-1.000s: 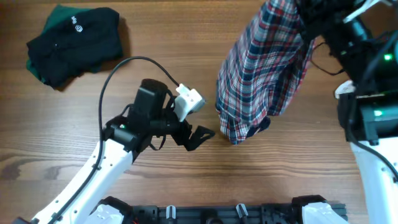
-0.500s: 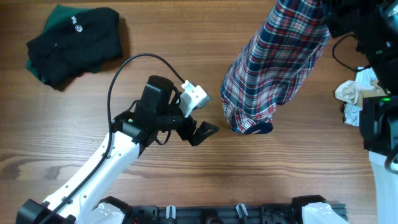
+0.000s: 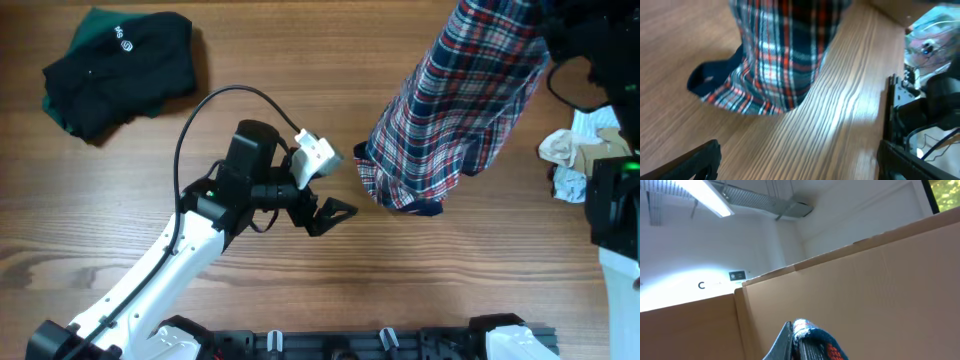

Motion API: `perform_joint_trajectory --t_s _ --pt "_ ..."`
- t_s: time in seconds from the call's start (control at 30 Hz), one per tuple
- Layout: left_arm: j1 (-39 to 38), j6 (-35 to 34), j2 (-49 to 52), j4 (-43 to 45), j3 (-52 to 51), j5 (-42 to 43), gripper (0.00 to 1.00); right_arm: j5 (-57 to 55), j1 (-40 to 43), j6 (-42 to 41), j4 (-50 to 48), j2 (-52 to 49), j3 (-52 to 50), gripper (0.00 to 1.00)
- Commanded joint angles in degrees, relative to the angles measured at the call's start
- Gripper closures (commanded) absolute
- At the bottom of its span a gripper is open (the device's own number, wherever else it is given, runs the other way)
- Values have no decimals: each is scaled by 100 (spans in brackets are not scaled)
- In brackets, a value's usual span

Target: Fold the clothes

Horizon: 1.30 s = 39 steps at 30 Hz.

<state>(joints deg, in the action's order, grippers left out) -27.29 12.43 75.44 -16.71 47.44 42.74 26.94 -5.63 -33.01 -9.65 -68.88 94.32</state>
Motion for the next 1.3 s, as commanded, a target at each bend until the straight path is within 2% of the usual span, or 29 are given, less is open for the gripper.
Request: perform_joint_trajectory --t_s 0.0,0.1,0.23,0.53,0.87,1.03,1.27 --pt "-118 66 44 264 57 431 0 -79 4 -35 109 83 190 96" --pt "-286 37 72 321 57 229 0 -490 4 -9 155 83 190 96" --pt "-490 -435 262 417 57 -341 0 -1233 4 188 260 85 192 96" --pt "-739 -428 557 584 57 -391 0 -3486 9 1561 1941 -109 201 96" --pt "-739 -433 560 511 57 -404 0 -7110 157 3115 2258 -942 201 96" --pt "-739 -433 560 511 57 -407 0 -7331 857 3296 2490 -1213 201 96" --pt "-739 -431 595 522 57 -407 0 -7261 1853 2911 3167 -1392 201 96"
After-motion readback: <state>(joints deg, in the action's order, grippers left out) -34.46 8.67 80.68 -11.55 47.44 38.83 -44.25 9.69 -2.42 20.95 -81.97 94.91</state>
